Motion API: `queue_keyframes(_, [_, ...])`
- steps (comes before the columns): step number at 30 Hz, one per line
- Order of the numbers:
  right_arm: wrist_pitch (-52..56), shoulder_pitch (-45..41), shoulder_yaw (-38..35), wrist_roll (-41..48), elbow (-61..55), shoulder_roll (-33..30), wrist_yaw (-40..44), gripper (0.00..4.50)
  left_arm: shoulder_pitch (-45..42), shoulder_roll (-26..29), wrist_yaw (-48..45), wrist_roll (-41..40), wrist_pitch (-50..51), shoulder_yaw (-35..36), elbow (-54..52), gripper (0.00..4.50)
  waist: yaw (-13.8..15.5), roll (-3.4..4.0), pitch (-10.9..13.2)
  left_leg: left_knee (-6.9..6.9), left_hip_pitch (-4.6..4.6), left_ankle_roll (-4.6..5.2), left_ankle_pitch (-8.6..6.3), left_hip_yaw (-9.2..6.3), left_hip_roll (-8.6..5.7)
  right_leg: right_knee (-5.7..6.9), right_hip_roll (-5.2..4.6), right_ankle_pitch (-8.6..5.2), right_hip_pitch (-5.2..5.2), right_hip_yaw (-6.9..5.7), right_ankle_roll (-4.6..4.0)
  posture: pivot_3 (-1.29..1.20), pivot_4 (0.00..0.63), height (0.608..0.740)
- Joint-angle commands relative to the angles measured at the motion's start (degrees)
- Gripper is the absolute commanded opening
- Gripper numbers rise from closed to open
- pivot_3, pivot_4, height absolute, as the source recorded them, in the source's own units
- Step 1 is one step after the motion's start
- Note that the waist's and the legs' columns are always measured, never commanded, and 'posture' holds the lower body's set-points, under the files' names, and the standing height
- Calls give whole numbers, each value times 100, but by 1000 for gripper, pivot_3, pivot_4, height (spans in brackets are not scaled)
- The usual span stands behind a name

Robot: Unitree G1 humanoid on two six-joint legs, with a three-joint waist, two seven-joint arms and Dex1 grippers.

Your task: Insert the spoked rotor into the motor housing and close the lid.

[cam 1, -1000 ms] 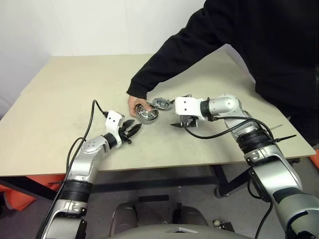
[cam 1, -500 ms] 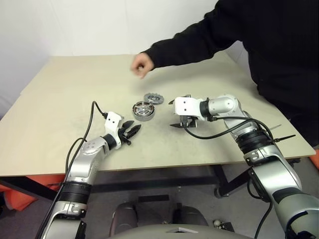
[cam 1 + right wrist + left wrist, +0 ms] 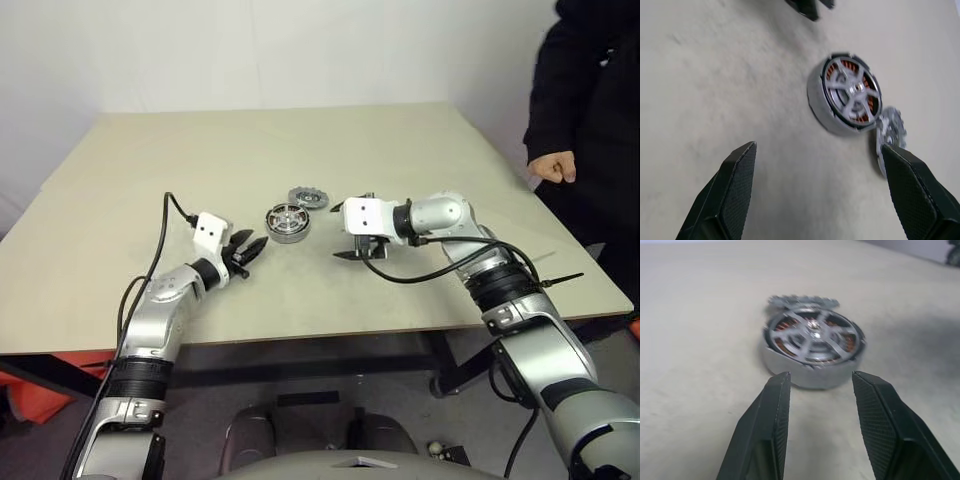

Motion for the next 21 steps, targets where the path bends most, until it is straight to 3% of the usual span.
queue_keyframes(1, [-67, -16, 2, 91, -82, 139, -183, 4459, -482, -289, 335, -817, 314, 664, -206, 2088, 2, 0, 0, 0, 0, 0, 0, 0, 0, 0, 0, 0, 0, 0, 0, 0, 0, 740])
queue_keyframes(5, [51, -18, -162, 152, 219, 544, -775, 4459, -883, -473, 533, -1323, 640, 1060, -133, 2088, 20, -6, 1, 1, 4, -6, 4, 0, 0, 3, 0, 1, 4, 0, 0, 0, 0, 740])
queue_keyframes(12, [1066, 271, -723, 614, 212, 1167, -1749, 4459, -776, -120, 145, -128, -99, 70, 420, 2088, 19, -6, 2, -7, 5, -5, 3, -2, -3, -7, 0, 0, 7, 1, 0, 0, 0, 740])
queue_keyframes(16, [1374, 385, -1003, 663, 173, 1222, -2362, 4459, -770, -50, 92, 166, -472, -47, 776, 2088, 30, -7, 2, -8, 3, -8, 5, -4, -3, -7, 0, 0, 6, 0, 1, 0, 0, 740])
queue_keyframes(21, [1558, 538, -1032, 660, -40, 1077, -2484, 4459, -904, -5, 0, 469, -823, -198, 1058, 2088, 38, -7, 2, -9, 9, -15, 8, -4, -2, -4, 0, 0, 8, 0, 2, 0, 0, 740])
